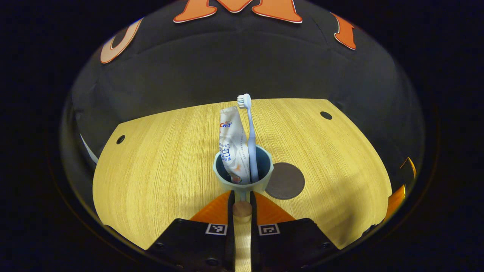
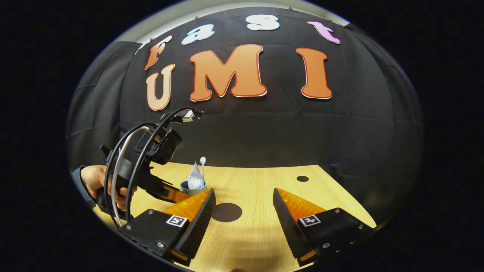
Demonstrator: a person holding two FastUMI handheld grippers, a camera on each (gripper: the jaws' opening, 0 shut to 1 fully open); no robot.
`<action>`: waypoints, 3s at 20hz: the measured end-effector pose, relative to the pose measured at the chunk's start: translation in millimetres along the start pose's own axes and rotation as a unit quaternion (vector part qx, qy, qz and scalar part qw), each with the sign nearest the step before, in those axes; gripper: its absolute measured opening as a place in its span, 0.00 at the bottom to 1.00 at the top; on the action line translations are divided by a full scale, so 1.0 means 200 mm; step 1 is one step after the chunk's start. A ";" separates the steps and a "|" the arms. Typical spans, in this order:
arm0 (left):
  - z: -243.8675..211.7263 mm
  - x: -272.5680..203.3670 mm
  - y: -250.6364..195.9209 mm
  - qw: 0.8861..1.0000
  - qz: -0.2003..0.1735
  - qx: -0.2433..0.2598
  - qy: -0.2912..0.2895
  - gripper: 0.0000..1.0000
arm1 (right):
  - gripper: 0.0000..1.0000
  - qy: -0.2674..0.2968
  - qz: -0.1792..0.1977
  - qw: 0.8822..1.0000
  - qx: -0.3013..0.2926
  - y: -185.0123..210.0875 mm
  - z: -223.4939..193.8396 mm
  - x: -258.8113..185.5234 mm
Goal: Put the toothbrush and toothpaste on the desktop into the cup, then pick up the cup and place it on the coaster on the desktop.
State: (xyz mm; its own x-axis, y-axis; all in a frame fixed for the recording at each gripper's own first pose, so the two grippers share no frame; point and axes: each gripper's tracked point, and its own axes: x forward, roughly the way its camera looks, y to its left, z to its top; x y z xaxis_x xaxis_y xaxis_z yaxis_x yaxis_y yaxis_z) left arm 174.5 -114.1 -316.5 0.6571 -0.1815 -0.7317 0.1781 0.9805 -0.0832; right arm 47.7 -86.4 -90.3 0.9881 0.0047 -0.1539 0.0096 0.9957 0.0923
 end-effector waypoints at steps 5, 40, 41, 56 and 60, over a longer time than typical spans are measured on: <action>0.00 0.03 0.01 1.000 0.002 -0.005 0.023 0.16 | 0.92 0.000 0.005 1.000 -0.008 0.03 0.00 0.00; 0.02 0.08 0.01 0.995 0.012 0.064 0.077 0.17 | 0.92 0.003 -0.029 0.999 -0.044 -0.05 0.01 -0.25; 0.02 0.08 0.01 0.996 0.011 0.059 0.073 0.17 | 0.92 0.004 -0.030 0.999 -0.043 -0.05 0.00 -0.25; 0.07 0.02 -0.02 0.998 0.009 0.053 0.026 0.16 | 0.92 0.010 -0.029 0.999 -0.041 -0.09 -0.04 -0.28; 0.04 0.02 0.00 0.999 -0.002 0.035 0.031 0.14 | 0.92 0.011 -0.023 0.999 -0.041 -0.06 -0.06 -0.28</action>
State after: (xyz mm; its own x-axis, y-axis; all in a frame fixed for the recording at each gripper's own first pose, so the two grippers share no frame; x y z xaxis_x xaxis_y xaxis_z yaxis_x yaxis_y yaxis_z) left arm 184.1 -115.3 -313.9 0.6107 -0.1777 -0.7716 0.2327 0.9717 -0.0396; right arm -9.3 -97.4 -94.8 0.9832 -0.0404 -0.1781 0.0419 0.9991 0.0047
